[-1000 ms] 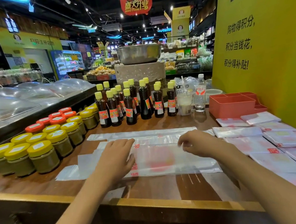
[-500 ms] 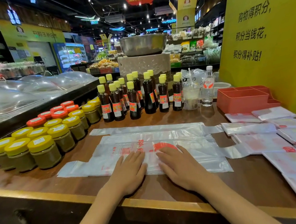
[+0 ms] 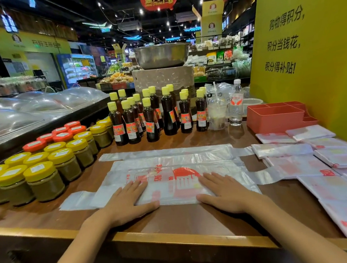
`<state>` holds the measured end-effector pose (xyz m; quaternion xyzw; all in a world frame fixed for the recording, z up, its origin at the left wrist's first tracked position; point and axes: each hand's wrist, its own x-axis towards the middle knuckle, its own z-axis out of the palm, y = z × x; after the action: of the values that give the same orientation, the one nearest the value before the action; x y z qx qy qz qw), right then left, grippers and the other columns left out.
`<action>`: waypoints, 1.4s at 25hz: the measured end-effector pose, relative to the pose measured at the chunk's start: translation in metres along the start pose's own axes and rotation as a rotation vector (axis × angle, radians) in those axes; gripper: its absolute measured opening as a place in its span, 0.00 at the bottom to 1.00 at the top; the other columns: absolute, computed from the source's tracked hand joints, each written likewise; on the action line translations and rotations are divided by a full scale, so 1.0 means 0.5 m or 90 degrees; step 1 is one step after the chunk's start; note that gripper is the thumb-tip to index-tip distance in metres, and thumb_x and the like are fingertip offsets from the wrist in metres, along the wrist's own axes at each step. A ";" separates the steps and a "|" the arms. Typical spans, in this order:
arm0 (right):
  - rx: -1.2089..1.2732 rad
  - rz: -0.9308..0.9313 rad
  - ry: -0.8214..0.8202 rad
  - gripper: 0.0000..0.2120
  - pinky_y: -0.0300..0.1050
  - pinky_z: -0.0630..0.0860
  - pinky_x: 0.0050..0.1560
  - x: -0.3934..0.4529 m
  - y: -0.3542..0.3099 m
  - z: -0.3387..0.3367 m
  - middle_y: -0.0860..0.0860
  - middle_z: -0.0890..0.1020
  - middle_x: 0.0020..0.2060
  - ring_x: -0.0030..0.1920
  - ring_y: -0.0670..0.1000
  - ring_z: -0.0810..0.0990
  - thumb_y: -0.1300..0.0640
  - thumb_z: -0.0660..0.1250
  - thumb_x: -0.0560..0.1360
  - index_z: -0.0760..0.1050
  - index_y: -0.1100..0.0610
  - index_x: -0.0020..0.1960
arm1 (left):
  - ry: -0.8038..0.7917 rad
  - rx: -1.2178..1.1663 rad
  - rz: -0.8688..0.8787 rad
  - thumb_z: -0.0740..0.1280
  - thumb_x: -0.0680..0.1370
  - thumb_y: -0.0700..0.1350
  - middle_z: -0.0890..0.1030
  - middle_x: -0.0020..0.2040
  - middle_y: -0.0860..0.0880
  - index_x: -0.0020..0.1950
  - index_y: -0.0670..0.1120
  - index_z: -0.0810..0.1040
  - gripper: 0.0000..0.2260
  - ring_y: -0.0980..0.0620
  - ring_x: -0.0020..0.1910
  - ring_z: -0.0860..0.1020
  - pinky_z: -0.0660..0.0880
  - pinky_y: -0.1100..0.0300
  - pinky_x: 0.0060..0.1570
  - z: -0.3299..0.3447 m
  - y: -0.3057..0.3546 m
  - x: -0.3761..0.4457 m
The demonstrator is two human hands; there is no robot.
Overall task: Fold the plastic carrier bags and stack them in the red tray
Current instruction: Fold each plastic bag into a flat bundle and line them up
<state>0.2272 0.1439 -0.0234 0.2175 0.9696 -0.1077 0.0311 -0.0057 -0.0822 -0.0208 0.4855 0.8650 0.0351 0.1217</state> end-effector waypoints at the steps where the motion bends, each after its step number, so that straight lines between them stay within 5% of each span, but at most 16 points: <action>1: 0.000 0.014 -0.004 0.38 0.52 0.40 0.80 -0.005 0.017 -0.007 0.44 0.44 0.81 0.81 0.47 0.41 0.29 0.48 0.79 0.43 0.44 0.82 | 0.008 -0.016 -0.005 0.48 0.65 0.82 0.42 0.82 0.55 0.81 0.58 0.44 0.51 0.54 0.80 0.42 0.42 0.51 0.79 -0.001 -0.014 -0.007; 7: 0.131 0.004 0.108 0.40 0.50 0.53 0.79 -0.026 0.050 -0.011 0.38 0.57 0.78 0.78 0.45 0.56 0.26 0.63 0.71 0.59 0.39 0.79 | 0.119 -0.069 -0.010 0.52 0.64 0.82 0.56 0.81 0.54 0.80 0.57 0.57 0.50 0.53 0.79 0.56 0.53 0.53 0.77 -0.002 -0.007 -0.023; 12: 0.104 -0.049 0.170 0.23 0.38 0.70 0.64 -0.027 0.044 -0.019 0.33 0.74 0.65 0.65 0.39 0.73 0.32 0.66 0.74 0.73 0.38 0.66 | 0.151 -0.054 -0.020 0.57 0.70 0.77 0.61 0.80 0.55 0.78 0.57 0.62 0.42 0.53 0.77 0.61 0.59 0.52 0.76 -0.005 0.003 -0.034; 19: -0.001 -0.091 0.224 0.15 0.40 0.75 0.56 -0.031 0.014 -0.032 0.39 0.80 0.58 0.57 0.42 0.77 0.42 0.57 0.83 0.79 0.44 0.61 | 0.169 -0.086 0.000 0.60 0.71 0.75 0.65 0.78 0.54 0.77 0.56 0.65 0.40 0.53 0.76 0.63 0.62 0.53 0.74 -0.007 0.005 -0.042; 27: -0.056 -0.067 0.223 0.13 0.45 0.76 0.55 -0.036 0.011 -0.042 0.44 0.82 0.54 0.53 0.46 0.79 0.45 0.55 0.84 0.77 0.45 0.58 | 0.210 -0.124 0.032 0.62 0.83 0.51 0.76 0.68 0.56 0.68 0.57 0.75 0.14 0.58 0.66 0.73 0.69 0.61 0.65 -0.011 -0.004 -0.057; 32: -0.048 -0.083 0.180 0.10 0.42 0.75 0.55 -0.062 0.012 -0.055 0.42 0.81 0.57 0.54 0.45 0.79 0.48 0.57 0.84 0.75 0.44 0.62 | 0.159 -0.043 0.052 0.61 0.84 0.49 0.77 0.66 0.57 0.68 0.54 0.76 0.13 0.56 0.65 0.74 0.70 0.63 0.62 -0.050 0.004 -0.077; 35: -0.038 -0.083 0.184 0.12 0.40 0.75 0.52 -0.083 0.015 -0.080 0.43 0.82 0.55 0.52 0.43 0.78 0.47 0.58 0.83 0.73 0.43 0.65 | 0.158 0.027 0.076 0.61 0.83 0.52 0.80 0.58 0.56 0.57 0.55 0.78 0.08 0.56 0.56 0.76 0.74 0.59 0.54 -0.097 0.009 -0.092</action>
<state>0.2675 0.1420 0.0186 0.1664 0.9788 -0.0483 -0.1091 0.0092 -0.1163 0.0348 0.5308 0.8434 0.0836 0.0009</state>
